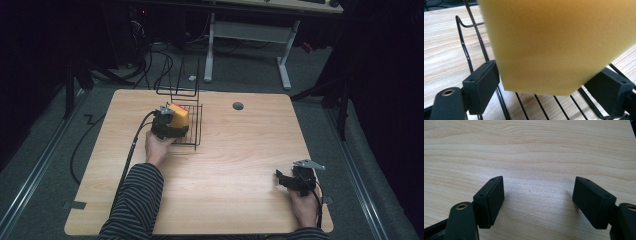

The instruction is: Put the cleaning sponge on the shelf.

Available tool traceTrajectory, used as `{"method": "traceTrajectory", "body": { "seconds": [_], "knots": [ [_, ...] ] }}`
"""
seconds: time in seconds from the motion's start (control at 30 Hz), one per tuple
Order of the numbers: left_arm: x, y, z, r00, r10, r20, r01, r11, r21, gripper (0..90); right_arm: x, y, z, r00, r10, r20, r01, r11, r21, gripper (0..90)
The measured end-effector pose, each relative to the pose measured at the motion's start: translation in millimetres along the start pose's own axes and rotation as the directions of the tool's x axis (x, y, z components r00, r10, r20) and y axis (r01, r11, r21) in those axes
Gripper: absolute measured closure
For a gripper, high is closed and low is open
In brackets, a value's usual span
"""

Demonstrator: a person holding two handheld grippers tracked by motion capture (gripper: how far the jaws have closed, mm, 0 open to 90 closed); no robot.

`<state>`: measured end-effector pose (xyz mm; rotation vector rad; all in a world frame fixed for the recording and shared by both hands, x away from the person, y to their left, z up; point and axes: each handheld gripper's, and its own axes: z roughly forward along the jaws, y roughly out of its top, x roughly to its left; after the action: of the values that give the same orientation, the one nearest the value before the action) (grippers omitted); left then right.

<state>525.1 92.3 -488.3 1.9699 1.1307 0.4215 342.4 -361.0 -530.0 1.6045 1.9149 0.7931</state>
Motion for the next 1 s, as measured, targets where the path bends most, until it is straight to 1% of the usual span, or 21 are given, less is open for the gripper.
{"method": "traceTrajectory", "body": {
  "seconds": [0.2,0.27,0.3,0.33,0.4,0.47,0.5,0.57,0.6,0.63,0.67,0.77,0.83,1.0],
  "knots": [
    [-2.1,1.5,-3.9,0.9999,0.002,0.011,-0.002,1.0000,-0.005,9.8,0.0,0.0,0.0,1.0000,0.000,0.000,0.000,1.000,0.000,25.7],
    [-3.0,2.2,-7.9,0.9997,0.015,0.017,-0.015,0.9998,-0.012,6.8,0.0,0.0,0.0,1.0000,0.000,0.000,0.000,1.000,0.000,25.7],
    [-3.9,1.7,-10.5,0.9998,0.006,0.020,-0.006,0.9999,-0.014,6.1,0.0,0.0,0.0,1.0000,0.000,0.000,0.000,1.000,0.000,25.7],
    [-3.9,1.7,-10.5,0.9998,0.006,0.020,-0.006,0.9999,-0.014,6.1,0.0,0.0,0.0,1.0000,0.000,0.000,0.000,1.000,0.000,25.7],
    [-4.2,1.0,-15.3,0.9997,0.008,0.022,-0.008,0.9997,-0.025,5.2,0.0,0.0,0.0,1.0000,0.001,0.000,-0.001,1.000,0.000,25.7],
    [-3.4,-1.2,-22.1,0.9997,0.008,0.022,-0.007,0.9997,-0.023,4.5,0.0,0.0,0.0,1.0000,0.000,-0.001,0.000,1.000,0.000,25.7],
    [-3.4,-1.2,-22.1,0.9997,0.008,0.022,-0.007,0.9997,-0.023,4.5,0.0,0.0,0.0,1.0000,0.000,-0.001,0.000,1.000,0.000,25.7],
    [-3.6,-3.8,-30.2,0.9998,0.015,0.015,-0.014,0.9995,-0.029,4.3,0.0,0.0,0.0,1.0000,0.001,0.000,-0.001,1.000,0.000,25.7],
    [-3.6,-3.8,-30.2,0.9998,0.015,0.015,-0.014,0.9995,-0.029,4.7,0.0,0.0,0.0,1.0000,0.001,0.000,-0.001,1.000,0.000,25.7],
    [-4.0,-4.8,-33.8,0.9998,0.020,0.010,-0.019,0.9990,-0.040,4.7,0.0,0.0,0.0,1.0000,0.001,-0.001,-0.001,1.000,0.000,25.7],
    [-4.4,-5.6,-37.2,0.9998,0.021,0.004,-0.021,0.9984,-0.052,6.6,0.0,0.0,0.0,1.0000,0.001,-0.001,-0.001,1.000,0.000,25.7],
    [-4.2,-7.6,-46.2,0.9997,0.023,0.002,-0.023,0.9968,-0.077,8.1,0.0,0.0,0.0,1.0000,0.001,-0.001,-0.001,1.000,0.000,25.7],
    [-3.8,-7.8,-50.7,0.9996,0.029,0.001,-0.029,0.9969,-0.073,8.2,0.0,0.0,0.0,1.0000,0.001,-0.001,-0.001,1.000,0.000,25.7],
    [-4.1,-7.1,-60.3,0.9992,0.038,0.010,-0.037,0.9957,-0.084,8.6,0.0,0.0,0.0,1.0000,0.001,-0.001,-0.001,1.000,0.000,25.7]
  ]
}}
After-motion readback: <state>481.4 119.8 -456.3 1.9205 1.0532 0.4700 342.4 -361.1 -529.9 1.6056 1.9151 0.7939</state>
